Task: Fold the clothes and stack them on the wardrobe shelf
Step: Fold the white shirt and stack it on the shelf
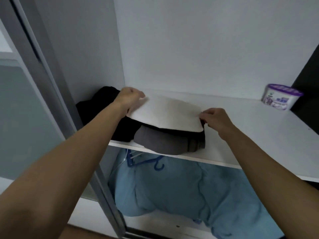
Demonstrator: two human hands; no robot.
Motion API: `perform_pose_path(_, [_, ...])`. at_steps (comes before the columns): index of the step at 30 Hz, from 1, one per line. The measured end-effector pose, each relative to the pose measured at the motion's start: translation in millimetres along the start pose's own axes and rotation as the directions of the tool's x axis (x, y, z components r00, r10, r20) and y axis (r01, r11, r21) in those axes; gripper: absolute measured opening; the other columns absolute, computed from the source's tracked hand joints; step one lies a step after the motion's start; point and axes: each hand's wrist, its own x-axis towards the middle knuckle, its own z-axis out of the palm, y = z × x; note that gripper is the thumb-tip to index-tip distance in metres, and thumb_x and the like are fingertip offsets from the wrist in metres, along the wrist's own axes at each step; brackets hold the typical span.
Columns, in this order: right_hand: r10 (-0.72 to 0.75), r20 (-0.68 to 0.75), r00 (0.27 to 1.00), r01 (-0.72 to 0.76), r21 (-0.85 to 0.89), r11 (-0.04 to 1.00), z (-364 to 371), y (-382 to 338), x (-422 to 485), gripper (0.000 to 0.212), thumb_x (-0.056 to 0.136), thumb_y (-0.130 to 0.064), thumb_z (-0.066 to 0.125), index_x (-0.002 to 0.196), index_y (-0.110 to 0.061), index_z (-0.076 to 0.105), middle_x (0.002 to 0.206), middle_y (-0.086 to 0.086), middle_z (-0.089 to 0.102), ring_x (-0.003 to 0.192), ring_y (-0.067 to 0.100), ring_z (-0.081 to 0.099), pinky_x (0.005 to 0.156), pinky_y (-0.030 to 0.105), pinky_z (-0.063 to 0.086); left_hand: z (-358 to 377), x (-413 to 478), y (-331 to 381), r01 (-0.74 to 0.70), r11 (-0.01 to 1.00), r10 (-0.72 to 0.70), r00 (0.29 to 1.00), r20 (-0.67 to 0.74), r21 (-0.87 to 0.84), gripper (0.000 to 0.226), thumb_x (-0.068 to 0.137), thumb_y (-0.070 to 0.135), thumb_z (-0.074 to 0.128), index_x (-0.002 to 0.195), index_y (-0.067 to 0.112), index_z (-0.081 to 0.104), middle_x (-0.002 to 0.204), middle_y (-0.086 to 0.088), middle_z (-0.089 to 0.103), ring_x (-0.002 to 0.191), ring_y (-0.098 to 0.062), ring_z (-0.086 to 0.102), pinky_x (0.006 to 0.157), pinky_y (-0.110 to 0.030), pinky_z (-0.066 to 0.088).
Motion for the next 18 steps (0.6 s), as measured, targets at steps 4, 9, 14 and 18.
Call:
perform_pose_path(4, [0.020, -0.130, 0.991, -0.018, 0.011, 1.000, 14, 12, 18, 0.030, 0.084, -0.038, 0.066, 0.077, -0.009, 0.065, 0.076, 0.006, 0.069, 0.079, 0.028, 0.068, 0.080, 0.047, 0.058, 15, 22, -35, -0.025, 1.000, 0.026, 1.000, -0.018, 0.012, 0.031, 0.066, 0.037, 0.077, 0.084, 0.022, 0.056, 0.085, 0.007, 0.067, 0.072, -0.007, 0.064, 0.061, -0.017, 0.047])
perform_pose_path(9, [0.039, -0.097, 0.995, -0.059, -0.212, 0.976, 35, -1, 32, 0.034, 0.077, -0.051, 0.071, 0.082, -0.019, 0.063, 0.085, -0.003, 0.066, 0.080, 0.020, 0.066, 0.077, 0.034, 0.052, 29, 40, -40, -0.018, 0.973, 0.001, 0.998, 0.070, 0.232, 0.060, 0.084, 0.034, 0.077, 0.132, 0.012, 0.049, 0.098, 0.003, 0.056, 0.084, -0.011, 0.058, 0.069, -0.021, 0.043])
perform_pose_path(14, [0.000, -0.194, 0.981, -0.010, -0.050, 0.999, 36, -6, 31, 0.016, 0.083, -0.023, 0.069, 0.098, -0.019, 0.069, 0.092, 0.003, 0.070, 0.084, 0.023, 0.068, 0.078, 0.034, 0.057, 31, 47, -26, -0.185, 0.952, 0.176, 0.983, 0.058, 0.243, 0.024, 0.092, 0.016, 0.068, 0.114, 0.016, 0.059, 0.103, 0.003, 0.056, 0.084, -0.010, 0.056, 0.064, -0.010, 0.042])
perform_pose_path(18, [-0.050, -0.318, 0.947, 0.099, 0.140, 0.985, 12, -23, 35, 0.007, 0.085, -0.016, 0.066, 0.090, -0.021, 0.068, 0.076, -0.004, 0.063, 0.056, 0.007, 0.056, 0.045, 0.015, 0.042, 38, 49, -5, -0.301, 0.942, 0.294, 0.954, 0.067, 0.149, 0.024, 0.095, 0.013, 0.063, 0.080, 0.031, 0.065, 0.091, 0.016, 0.060, 0.074, 0.002, 0.056, 0.055, -0.003, 0.040])
